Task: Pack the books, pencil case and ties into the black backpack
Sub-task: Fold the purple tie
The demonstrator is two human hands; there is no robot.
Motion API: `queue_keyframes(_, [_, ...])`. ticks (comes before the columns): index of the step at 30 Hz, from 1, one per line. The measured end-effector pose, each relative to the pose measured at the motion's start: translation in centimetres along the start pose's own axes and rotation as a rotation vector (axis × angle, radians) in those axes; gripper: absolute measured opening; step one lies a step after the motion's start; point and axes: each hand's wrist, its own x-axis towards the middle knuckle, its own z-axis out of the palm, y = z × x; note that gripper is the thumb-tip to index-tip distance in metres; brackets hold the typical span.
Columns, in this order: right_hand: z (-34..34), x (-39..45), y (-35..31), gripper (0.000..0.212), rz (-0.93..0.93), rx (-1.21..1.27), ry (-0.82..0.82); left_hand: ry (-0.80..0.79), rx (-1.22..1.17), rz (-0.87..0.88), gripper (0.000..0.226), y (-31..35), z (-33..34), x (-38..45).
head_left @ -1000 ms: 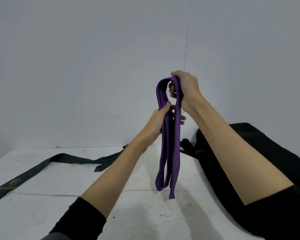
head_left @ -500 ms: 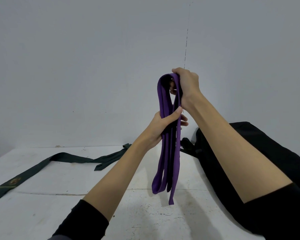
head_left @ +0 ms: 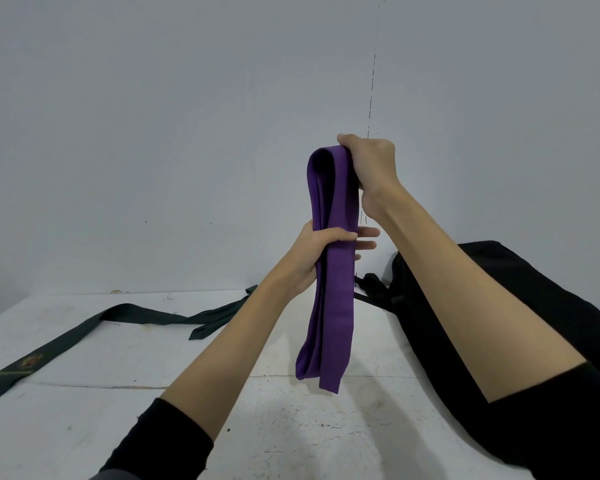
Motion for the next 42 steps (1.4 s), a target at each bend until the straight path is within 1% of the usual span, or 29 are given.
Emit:
queue_keyframes(3, [0.2, 0.0, 0.1, 0.045, -0.012, -0.026, 0.02, 0.033, -0.002, 0.006, 0.018, -0.3, 0.3, 0.1])
queue_keyframes(6, [0.4, 0.1, 0.5, 0.05, -0.062, -0.071, 0.041, 0.067, -0.007, -0.004, 0.013, -0.6, 0.5, 0.1])
queue_keyframes(11, [0.4, 0.2, 1.0, 0.052, -0.112, -0.064, 0.041, 0.021, -0.118, -0.072, 0.021, -0.5, 0.5, 0.0])
queue_keyframes(13, [0.3, 0.1, 0.9, 0.053, -0.082, -0.046, 0.004, 0.001, -0.168, -0.093, 0.021, -0.4, 0.3, 0.0])
queue_keyframes(16, [0.2, -0.5, 0.7, 0.048, 0.036, -0.03, -0.092, -0.049, -0.21, -0.108, 0.02, 0.0, 0.2, 0.1])
queue_keyframes(18, [0.2, -0.6, 1.1, 0.04, 0.09, 0.034, -0.139, -0.077, -0.199, -0.109, 0.019, 0.1, 0.1, 0.2])
queue_keyframes(22, [-1.0, -0.3, 1.2, 0.033, 0.16, 0.36, -0.28, -0.131, -0.199, -0.14, 0.022, -0.4, -0.7, 0.1])
queue_keyframes(24, [-1.2, -0.5, 1.1, 0.029, 0.157, 0.369, -0.299, -0.155, -0.191, -0.155, 0.021, -0.7, -0.9, 0.0])
queue_keyframes(28, [-0.9, -0.7, 1.0, 0.027, 0.061, 0.246, -0.223, -0.171, -0.193, -0.184, 0.022, -1.4, -1.1, 0.1])
queue_keyframes(32, [-0.7, -0.4, 0.3, 0.012, -0.013, 0.222, -0.164, -0.181, -0.076, -0.248, 0.022, -3.6, -2.1, -0.2])
queue_keyframes(34, [-0.5, -0.2, 0.1, 0.007, -0.057, 0.218, -0.136, -0.18, -0.067, -0.275, 0.02, -4.7, -2.5, -0.6])
queue_keyframes(38, [-0.4, -0.1, 0.0, 0.006, -0.087, 0.274, -0.07, -0.162, -0.164, -0.353, 0.011, -6.7, -3.0, -1.5])
queue_keyframes(41, [-0.5, 0.3, -0.5, 0.006, -0.089, 0.333, -0.042, -0.187, -0.333, -0.426, 0.009, -8.3, -3.5, -2.0])
queue_keyframes(42, [-0.4, 0.5, -0.7, 0.006, -0.096, 0.341, -0.035, -0.202, -0.393, -0.443, 0.012, -8.9, -3.8, -2.2])
